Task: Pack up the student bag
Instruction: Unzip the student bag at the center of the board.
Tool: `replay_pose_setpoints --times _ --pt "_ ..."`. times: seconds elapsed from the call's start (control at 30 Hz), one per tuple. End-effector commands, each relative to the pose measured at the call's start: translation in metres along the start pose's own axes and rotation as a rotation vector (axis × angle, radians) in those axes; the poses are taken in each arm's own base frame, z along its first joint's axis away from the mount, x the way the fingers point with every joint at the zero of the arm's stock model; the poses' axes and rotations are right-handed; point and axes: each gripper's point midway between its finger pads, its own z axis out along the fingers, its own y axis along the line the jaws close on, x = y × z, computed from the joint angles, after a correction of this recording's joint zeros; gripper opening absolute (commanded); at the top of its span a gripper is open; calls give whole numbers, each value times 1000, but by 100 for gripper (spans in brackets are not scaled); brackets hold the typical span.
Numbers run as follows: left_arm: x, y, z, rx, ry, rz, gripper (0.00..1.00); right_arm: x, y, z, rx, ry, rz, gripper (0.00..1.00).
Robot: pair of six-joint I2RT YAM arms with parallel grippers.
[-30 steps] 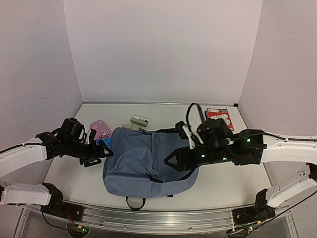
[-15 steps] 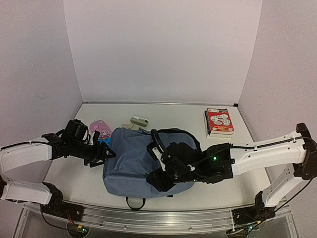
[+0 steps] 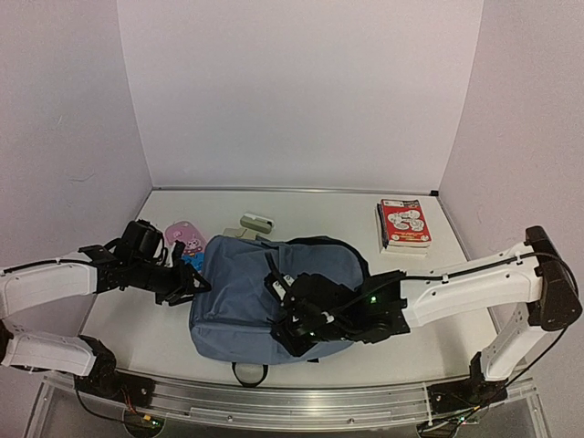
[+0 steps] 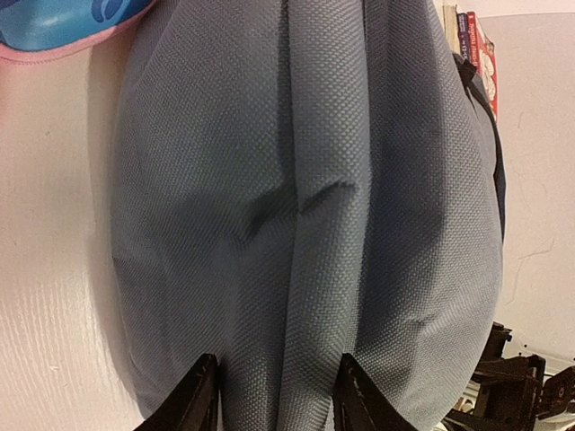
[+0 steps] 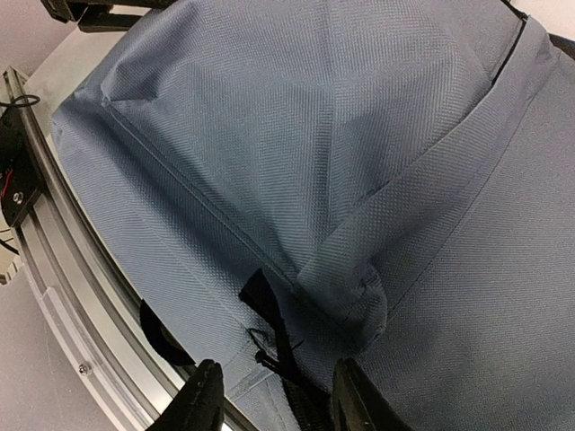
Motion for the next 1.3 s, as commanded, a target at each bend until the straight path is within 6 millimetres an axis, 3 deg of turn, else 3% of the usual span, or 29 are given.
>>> replay_pose_setpoints --times 0.0,0.17,0.4,0.6,0.9,1.27 --pt "-10 -8 -1 8 -24 20 37 -11 5 5 20 -31 -19 37" --pt "-12 -9 -1 1 -26 20 23 -11 -2 3 55 -36 -13 22" --pt "-22 -1 -7 -72 -73 22 3 -30 -7 -31 37 -116 42 9" --pt "-27 -2 -11 -91 -93 41 0 -32 -16 -49 40 -156 92 7" --pt "-33 1 -12 -131 -107 65 0 -29 -34 -53 106 -193 156 0" --pt "-34 6 -17 -165 -124 84 0 -28 -64 -57 239 -268 257 0"
